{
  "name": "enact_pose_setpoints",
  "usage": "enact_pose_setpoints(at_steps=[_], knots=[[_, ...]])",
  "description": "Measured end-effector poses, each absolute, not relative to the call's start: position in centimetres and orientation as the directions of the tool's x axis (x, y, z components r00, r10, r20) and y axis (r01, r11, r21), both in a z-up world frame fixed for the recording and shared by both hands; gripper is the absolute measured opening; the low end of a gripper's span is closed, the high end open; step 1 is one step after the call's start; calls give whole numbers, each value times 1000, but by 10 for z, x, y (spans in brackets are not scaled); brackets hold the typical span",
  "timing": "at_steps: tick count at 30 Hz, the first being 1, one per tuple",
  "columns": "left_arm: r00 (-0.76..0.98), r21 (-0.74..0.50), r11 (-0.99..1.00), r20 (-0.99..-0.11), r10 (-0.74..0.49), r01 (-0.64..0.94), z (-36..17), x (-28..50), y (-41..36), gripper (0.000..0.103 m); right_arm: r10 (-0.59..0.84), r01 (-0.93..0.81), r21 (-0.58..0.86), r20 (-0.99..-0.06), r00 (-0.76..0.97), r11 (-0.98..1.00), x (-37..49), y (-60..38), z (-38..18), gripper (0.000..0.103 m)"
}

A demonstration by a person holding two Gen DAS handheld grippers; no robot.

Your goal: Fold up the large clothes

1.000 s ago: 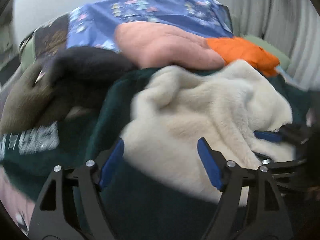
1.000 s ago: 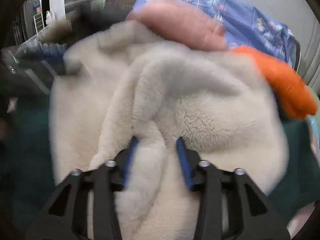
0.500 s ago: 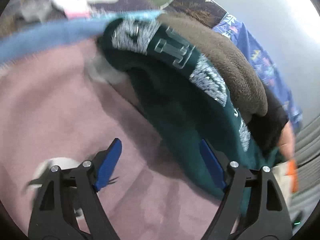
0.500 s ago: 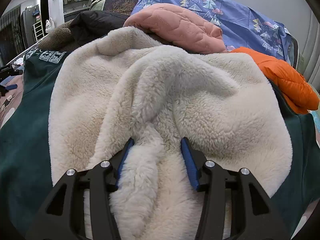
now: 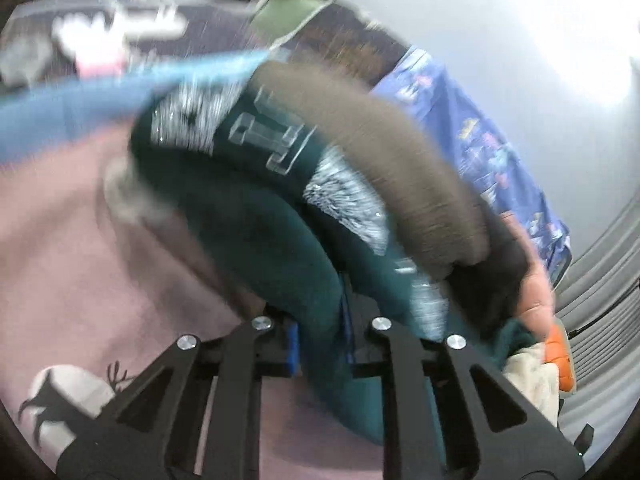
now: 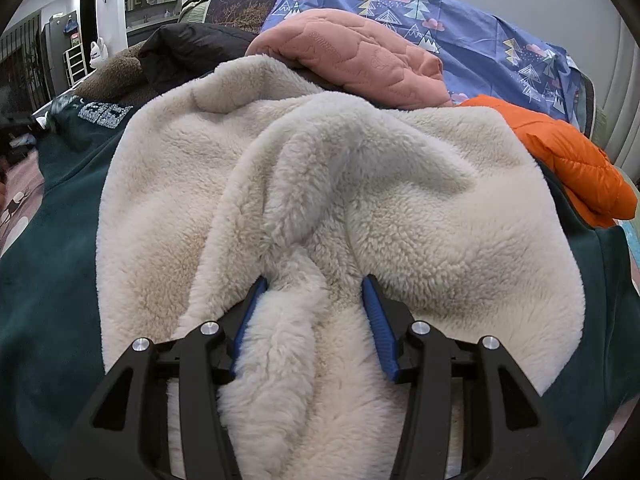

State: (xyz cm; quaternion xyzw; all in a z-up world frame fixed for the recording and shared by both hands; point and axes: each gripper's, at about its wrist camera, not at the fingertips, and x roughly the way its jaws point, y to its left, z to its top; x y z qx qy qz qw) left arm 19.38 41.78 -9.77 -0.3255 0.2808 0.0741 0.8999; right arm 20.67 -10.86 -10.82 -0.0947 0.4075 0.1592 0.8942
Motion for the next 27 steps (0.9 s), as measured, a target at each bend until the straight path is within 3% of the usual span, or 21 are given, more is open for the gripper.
enact_pose_setpoints(at_steps=[4,6,9,13,16,18,21,27], knots=[[900,-433,880,-435,-13,-196,-21,179,364,15,208,-362,-40,-758,618,931,207,-109,-108,50],[925,-358,931,-375,-67,-77,17,179,318,14,208,-363,-40,-758,618,931,207,-110,-108,50],[918,-230,968,-352,-183,105,47,185,244,14,214,-363,-32,-758,616,931,208,-110,-108,50],[861,-42,957,-426,-277,287,41,202,136,14,225,-361,-17,-754,617,932,207,-111,-106,50],[782,25,931,-552,-290,363,4,224,77,17,241,-362,3,-752,613,932,208,-113,-106,50],[749,39,922,-597,-287,384,-16,233,61,18,249,-363,14,-751,611,932,208,-114,-106,51],[721,57,916,-637,-273,397,-36,237,51,29,259,-364,26,-749,609,931,209,-114,-105,51],[700,45,918,-662,-269,395,-52,218,66,43,263,-365,30,-749,609,931,208,-114,-105,52]])
